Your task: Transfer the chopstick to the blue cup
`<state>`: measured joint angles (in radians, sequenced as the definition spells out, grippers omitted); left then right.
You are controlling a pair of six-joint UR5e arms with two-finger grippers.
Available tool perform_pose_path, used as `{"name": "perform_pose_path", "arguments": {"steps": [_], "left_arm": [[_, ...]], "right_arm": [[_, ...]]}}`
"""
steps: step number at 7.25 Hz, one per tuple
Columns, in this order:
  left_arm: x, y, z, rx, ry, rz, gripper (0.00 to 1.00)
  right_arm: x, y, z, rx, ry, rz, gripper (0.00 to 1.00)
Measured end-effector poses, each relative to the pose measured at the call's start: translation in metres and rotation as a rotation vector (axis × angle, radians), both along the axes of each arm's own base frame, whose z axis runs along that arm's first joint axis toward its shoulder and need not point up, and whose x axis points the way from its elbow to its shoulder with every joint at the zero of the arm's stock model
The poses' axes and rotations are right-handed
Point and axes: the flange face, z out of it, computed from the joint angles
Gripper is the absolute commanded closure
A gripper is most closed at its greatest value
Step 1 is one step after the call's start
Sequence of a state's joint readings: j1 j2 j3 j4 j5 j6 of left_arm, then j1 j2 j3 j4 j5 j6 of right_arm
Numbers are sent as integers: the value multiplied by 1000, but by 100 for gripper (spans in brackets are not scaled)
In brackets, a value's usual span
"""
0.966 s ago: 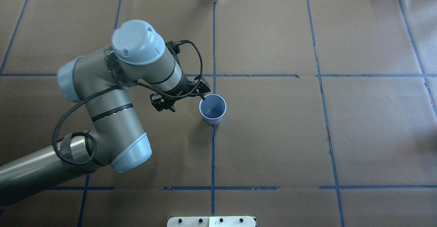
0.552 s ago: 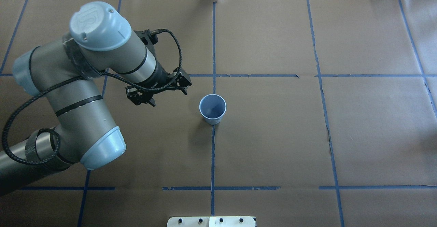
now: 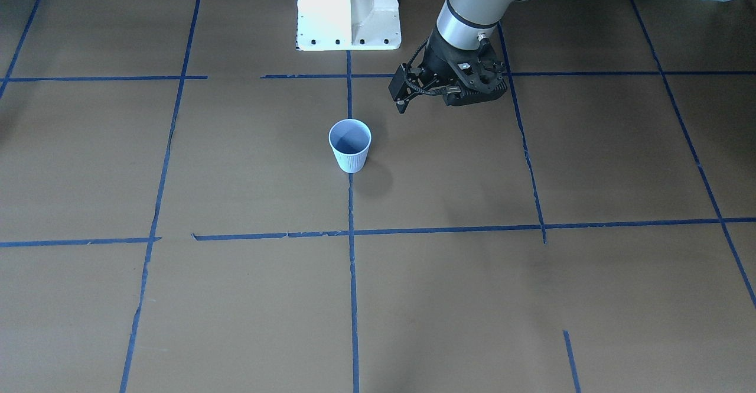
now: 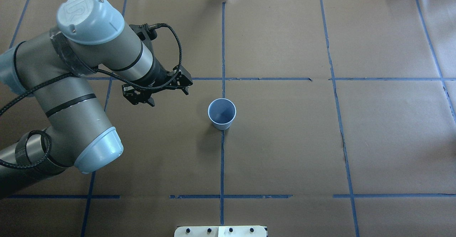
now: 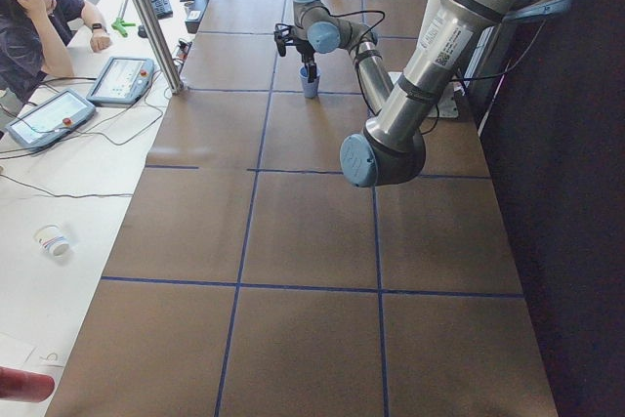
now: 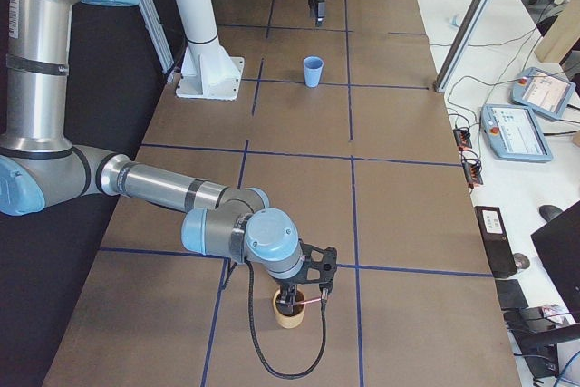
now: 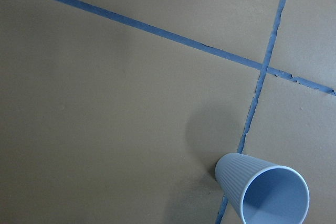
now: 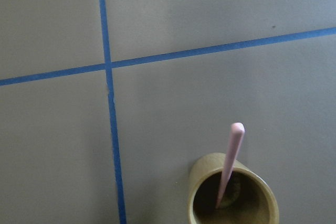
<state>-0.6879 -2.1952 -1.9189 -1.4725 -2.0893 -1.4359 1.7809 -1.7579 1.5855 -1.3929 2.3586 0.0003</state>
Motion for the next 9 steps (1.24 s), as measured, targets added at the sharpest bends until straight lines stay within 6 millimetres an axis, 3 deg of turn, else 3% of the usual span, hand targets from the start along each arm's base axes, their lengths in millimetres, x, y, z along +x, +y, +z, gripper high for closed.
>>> {"name": "perform_pose_path", "arguments": {"steps": [2, 4, 7, 9], "left_arm": [[0, 0, 0, -1, 0, 1, 0], [0, 0, 1, -3, -1, 0, 0], [-3, 3, 10, -9, -7, 1, 0], [-5, 6, 17, -12, -12, 2, 0]], "right_arm": [[0, 3, 36, 33, 24, 36, 0], [-4, 5, 55, 43, 24, 60, 1], [-16, -9, 55, 68, 28, 31, 4], [-21, -17, 52, 78, 30, 17, 19]]}}
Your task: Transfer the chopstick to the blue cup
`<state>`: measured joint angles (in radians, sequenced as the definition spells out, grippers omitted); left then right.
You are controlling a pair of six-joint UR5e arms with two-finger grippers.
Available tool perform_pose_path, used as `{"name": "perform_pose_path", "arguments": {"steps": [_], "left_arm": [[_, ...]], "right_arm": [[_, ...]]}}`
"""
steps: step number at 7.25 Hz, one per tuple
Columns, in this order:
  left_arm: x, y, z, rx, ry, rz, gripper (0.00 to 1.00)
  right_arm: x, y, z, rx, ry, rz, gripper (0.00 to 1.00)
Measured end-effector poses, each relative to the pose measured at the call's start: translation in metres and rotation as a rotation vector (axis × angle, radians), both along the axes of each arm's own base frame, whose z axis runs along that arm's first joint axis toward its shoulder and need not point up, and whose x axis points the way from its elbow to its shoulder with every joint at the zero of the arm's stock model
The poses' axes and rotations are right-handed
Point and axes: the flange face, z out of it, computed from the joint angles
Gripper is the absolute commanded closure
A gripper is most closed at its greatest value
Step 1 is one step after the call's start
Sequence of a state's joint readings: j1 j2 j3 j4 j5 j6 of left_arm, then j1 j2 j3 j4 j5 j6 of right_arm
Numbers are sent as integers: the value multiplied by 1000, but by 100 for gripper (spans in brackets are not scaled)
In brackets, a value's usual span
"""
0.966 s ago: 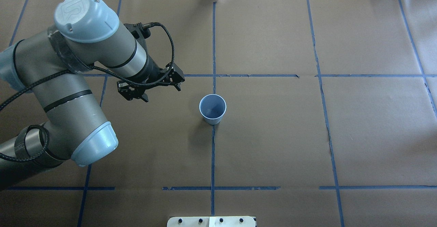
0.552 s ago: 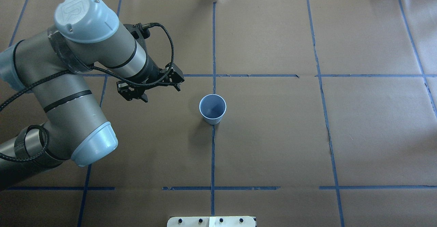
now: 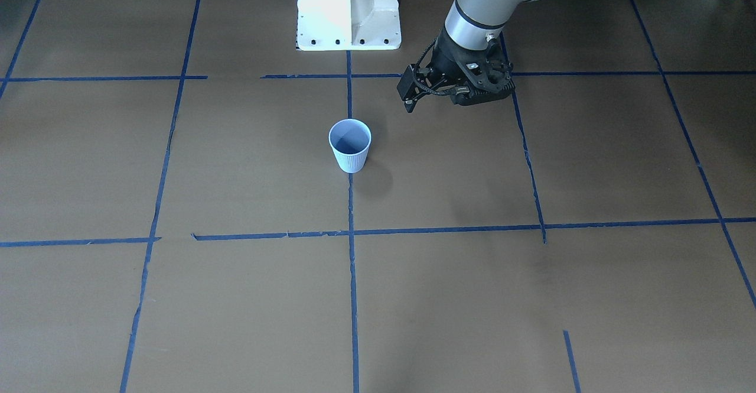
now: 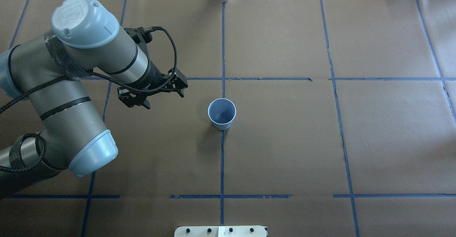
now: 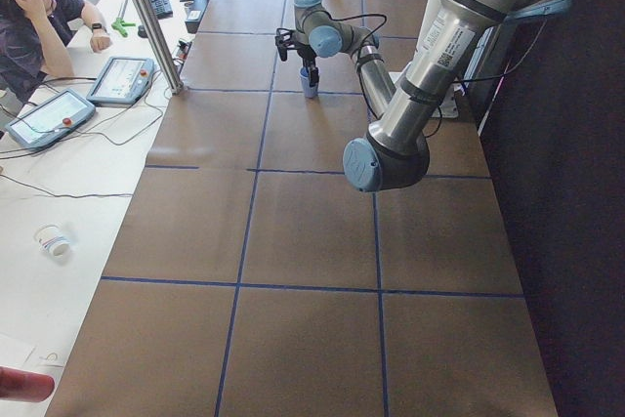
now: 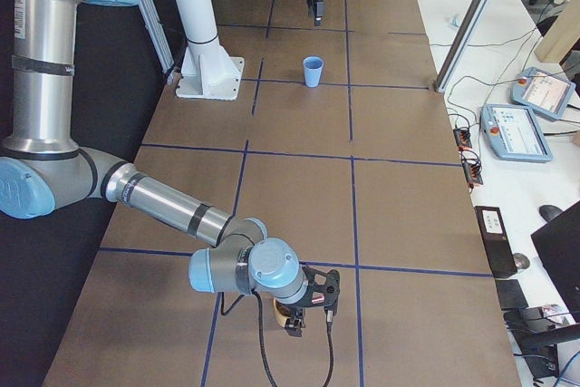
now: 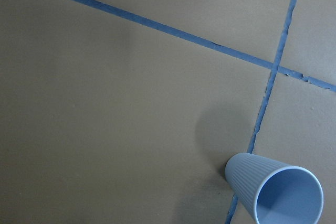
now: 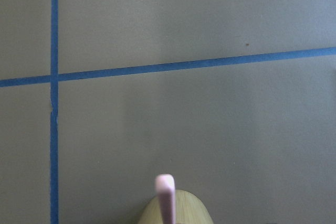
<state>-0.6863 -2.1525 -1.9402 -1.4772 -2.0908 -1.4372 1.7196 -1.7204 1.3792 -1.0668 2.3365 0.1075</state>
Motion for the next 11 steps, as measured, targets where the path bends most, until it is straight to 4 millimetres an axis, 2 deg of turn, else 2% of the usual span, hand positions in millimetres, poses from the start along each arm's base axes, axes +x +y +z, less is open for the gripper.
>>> {"name": "perform_pose_path", "arguments": {"steps": [1, 5, 8, 10, 11], "left_arm": [[0, 0, 2, 0, -1, 1, 0], [1, 1, 2, 1, 0, 3, 0], [1, 1, 2, 0, 0, 4, 0], [2, 1, 3, -1, -2, 4, 0], [3, 1, 4, -2, -3, 5, 0]], "right_arm": [[-1, -2, -1, 2, 1, -2, 31], [0, -16, -10, 25, 5, -5, 97], [2, -23, -18, 42, 8, -4, 100], [7, -28, -41, 89, 10, 4, 100], [16, -26, -55, 116, 12, 23, 100]]}}
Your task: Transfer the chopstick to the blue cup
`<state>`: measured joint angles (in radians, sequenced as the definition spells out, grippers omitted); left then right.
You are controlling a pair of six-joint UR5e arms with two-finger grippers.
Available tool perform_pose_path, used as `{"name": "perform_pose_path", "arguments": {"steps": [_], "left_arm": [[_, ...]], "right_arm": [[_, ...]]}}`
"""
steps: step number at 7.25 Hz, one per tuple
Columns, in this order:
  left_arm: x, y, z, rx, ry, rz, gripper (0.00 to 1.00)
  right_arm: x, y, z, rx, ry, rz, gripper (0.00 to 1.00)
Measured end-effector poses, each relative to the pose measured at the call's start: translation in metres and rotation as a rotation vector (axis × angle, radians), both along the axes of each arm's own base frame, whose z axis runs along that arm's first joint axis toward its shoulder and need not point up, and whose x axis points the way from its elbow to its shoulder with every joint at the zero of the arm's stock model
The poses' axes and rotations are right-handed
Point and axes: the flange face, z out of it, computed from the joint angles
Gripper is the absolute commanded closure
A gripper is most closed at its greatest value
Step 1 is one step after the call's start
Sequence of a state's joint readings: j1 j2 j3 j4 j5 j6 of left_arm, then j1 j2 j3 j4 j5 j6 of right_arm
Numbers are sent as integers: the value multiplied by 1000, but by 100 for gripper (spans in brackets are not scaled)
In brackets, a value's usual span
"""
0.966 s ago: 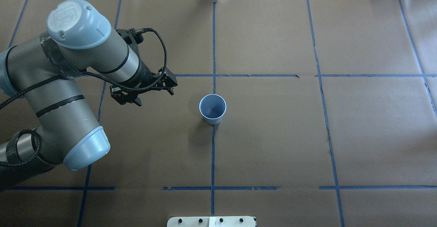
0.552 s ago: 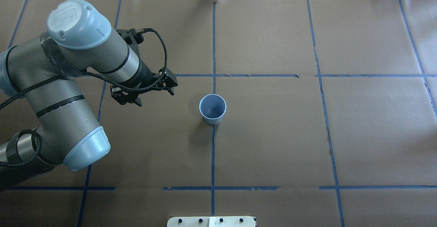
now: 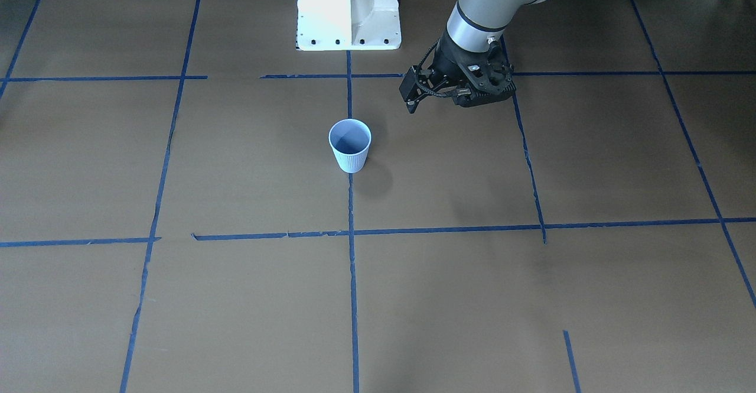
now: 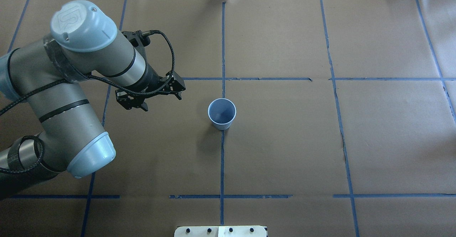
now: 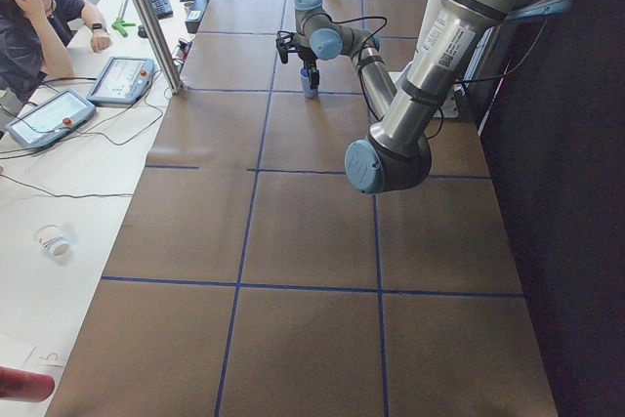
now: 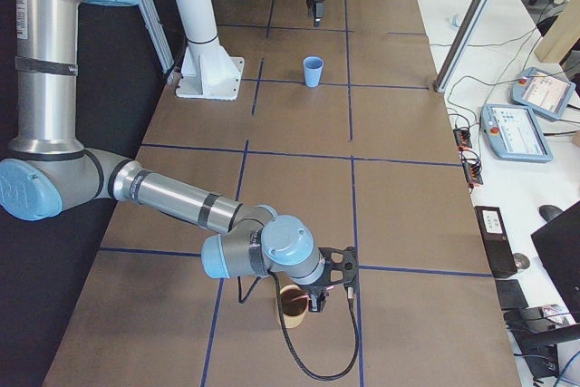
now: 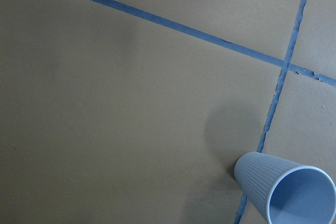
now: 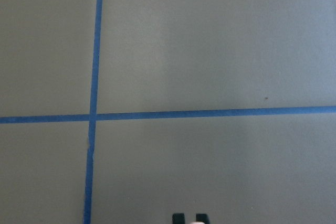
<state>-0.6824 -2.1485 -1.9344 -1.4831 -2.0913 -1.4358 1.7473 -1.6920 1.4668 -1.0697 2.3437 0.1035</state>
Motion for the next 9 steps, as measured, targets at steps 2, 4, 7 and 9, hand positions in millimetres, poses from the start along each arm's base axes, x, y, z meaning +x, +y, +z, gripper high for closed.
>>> {"name": "perform_pose_path", "arguments": {"steps": [2, 4, 7, 9], "left_arm": [[2, 1, 0, -1, -1, 4, 0], [3, 2, 0, -1, -1, 6, 0], [3, 2, 1, -2, -1, 7, 0], [2, 3, 4, -4, -5, 6, 0]], "right_arm": [[19, 18, -26, 51, 10, 43, 100], [35, 36, -58, 112, 29, 83, 100], [55, 43, -97, 195, 70, 108, 100], [57, 29, -156, 185, 71, 90, 100]]}}
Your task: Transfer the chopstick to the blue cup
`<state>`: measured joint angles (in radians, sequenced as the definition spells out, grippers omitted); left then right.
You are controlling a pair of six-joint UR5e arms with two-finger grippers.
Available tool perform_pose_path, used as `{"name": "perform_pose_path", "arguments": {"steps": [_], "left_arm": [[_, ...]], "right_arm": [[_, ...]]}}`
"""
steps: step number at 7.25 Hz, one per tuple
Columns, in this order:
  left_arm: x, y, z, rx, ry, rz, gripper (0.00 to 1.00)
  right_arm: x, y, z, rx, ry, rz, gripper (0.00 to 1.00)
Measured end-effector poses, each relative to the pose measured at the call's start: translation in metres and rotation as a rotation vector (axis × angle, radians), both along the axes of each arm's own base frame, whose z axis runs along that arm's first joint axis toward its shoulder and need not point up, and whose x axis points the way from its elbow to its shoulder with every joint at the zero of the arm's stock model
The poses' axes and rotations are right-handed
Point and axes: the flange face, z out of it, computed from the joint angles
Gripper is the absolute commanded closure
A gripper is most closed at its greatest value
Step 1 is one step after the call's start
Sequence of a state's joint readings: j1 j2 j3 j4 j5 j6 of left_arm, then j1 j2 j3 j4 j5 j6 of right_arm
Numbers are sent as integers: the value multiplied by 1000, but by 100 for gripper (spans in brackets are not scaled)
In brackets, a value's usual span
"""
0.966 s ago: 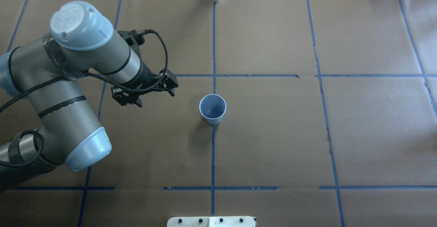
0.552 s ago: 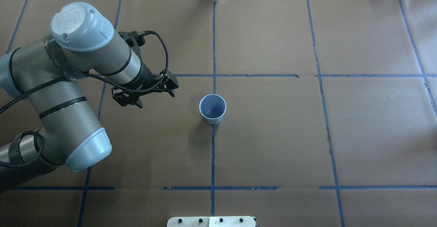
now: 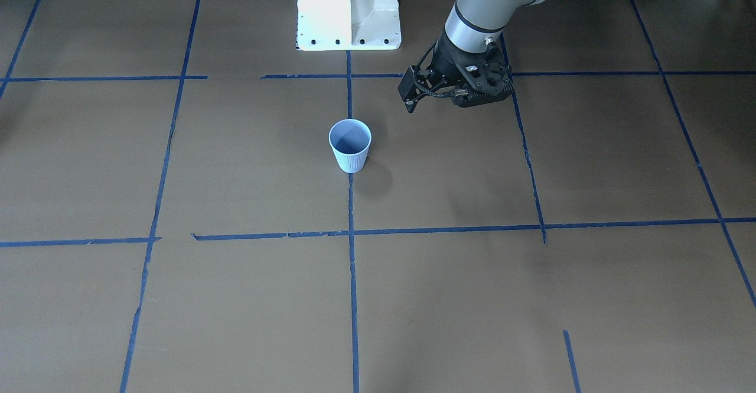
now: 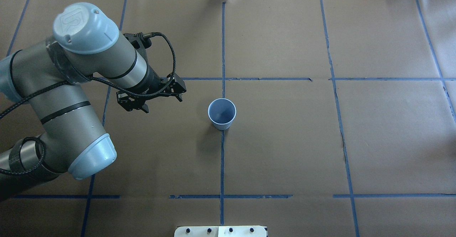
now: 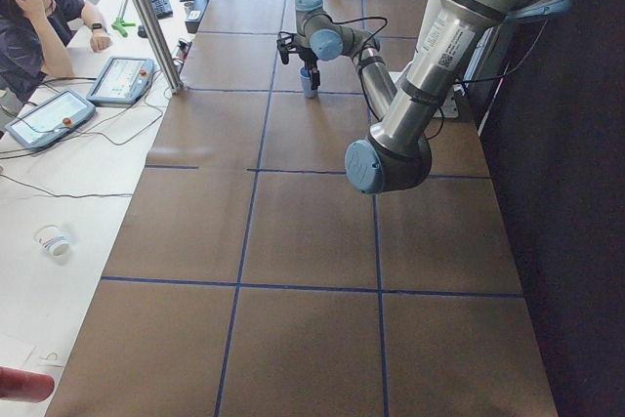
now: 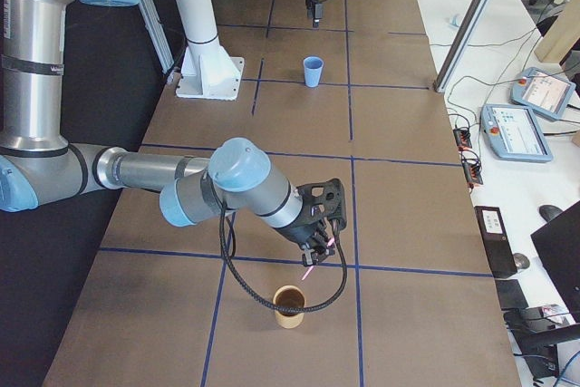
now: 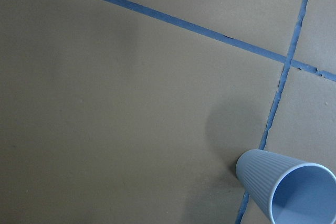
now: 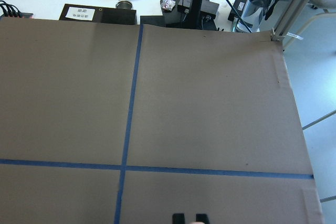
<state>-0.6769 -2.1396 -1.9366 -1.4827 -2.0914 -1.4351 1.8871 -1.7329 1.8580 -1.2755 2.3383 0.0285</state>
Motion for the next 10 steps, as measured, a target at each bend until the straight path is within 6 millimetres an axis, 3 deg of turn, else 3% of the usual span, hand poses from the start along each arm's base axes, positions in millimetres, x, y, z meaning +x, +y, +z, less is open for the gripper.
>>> {"name": "perform_pose_path", "arguments": {"steps": [2, 3, 4, 5, 7, 8, 10], "left_arm": [[-5, 0, 17, 2, -22, 5, 0], [-9, -3, 26, 25, -35, 17, 0], [-16, -8, 37, 49, -52, 30, 0], [-30, -16, 50, 73, -69, 37, 0], [-71, -34, 84, 132, -115, 54, 0], [-97, -44, 106, 168, -146, 68, 0], [-151, -60, 149, 206, -189, 98, 0]], "right_arm": [[-13, -68, -138, -79, -22, -59, 100], [-36, -97, -195, -90, -25, -89, 100], [-78, -125, -246, -98, -26, -99, 100], [-134, -148, -292, -111, -30, -95, 100], [-287, -162, -367, -142, -29, -88, 100], [-360, -151, -402, -150, -44, -63, 100], [-444, -119, -461, -142, -112, -45, 100]]}}
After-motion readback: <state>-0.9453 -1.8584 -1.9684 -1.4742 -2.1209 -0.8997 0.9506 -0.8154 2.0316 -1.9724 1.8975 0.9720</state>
